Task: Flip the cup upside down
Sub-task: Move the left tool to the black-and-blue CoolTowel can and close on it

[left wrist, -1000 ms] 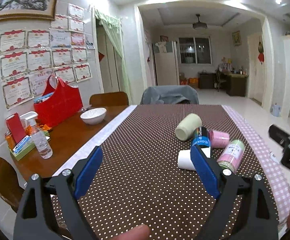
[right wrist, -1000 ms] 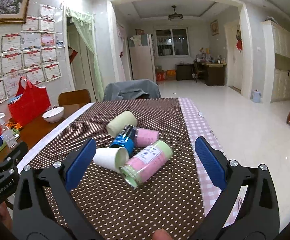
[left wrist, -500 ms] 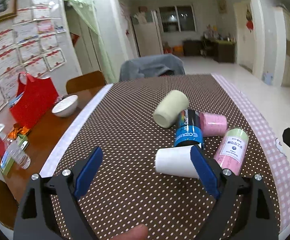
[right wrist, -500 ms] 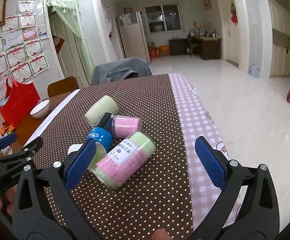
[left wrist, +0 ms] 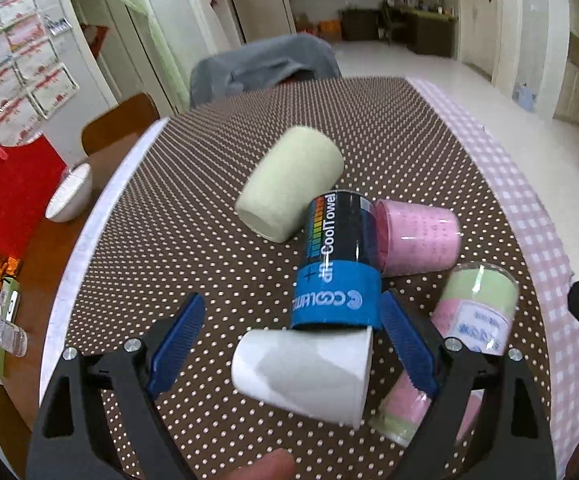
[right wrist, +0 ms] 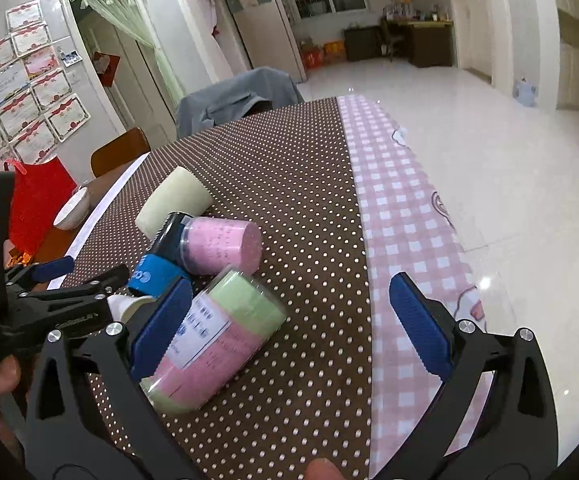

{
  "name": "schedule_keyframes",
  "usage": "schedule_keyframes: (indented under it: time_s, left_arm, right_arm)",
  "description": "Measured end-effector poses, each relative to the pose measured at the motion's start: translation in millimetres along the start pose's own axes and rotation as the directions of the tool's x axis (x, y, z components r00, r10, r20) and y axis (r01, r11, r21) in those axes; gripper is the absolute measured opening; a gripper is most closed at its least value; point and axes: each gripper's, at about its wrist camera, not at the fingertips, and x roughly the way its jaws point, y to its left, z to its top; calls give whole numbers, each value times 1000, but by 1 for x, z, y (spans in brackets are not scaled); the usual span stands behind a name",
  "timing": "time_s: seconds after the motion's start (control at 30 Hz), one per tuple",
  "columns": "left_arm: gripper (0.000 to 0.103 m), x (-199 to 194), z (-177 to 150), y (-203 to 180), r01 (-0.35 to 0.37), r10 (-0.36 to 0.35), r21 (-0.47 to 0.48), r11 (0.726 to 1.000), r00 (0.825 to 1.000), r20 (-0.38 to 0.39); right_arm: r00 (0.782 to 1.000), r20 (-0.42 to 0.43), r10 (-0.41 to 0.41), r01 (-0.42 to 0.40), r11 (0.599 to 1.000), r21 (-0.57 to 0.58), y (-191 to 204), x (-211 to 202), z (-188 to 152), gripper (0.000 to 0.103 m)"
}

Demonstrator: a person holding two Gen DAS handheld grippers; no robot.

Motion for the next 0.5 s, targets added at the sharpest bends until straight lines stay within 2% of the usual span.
schedule_keyframes:
  time_s: [0.13,0.2,0.3,0.4,0.5]
  left_arm:
    - [88,30,16,-3,29,-29,4,1000,996,-79]
    - [88,43,21,-4,66,-66,-3,998,990,-121]
    - [88,64,29,-4,137,-139,-26,990,972,-189]
    - [88,74,33,-2,167,-171,-35,985,963,-208]
    - [87,86,38,0,218,-225,-58,974,944,-240]
  right_arm:
    - [1000,-20,2,-3,1000,-15,-2,17,10,97]
    - [1000,-26,0,0,1000,-6,-4,22,13,97]
    - [999,-36,-6,6,1000,12,-6,29,15,97]
    - [999,-44,-26,27,999,36,-7,33,13,97]
    - [998,-41,-53,55,997,52,-4,30,11,97]
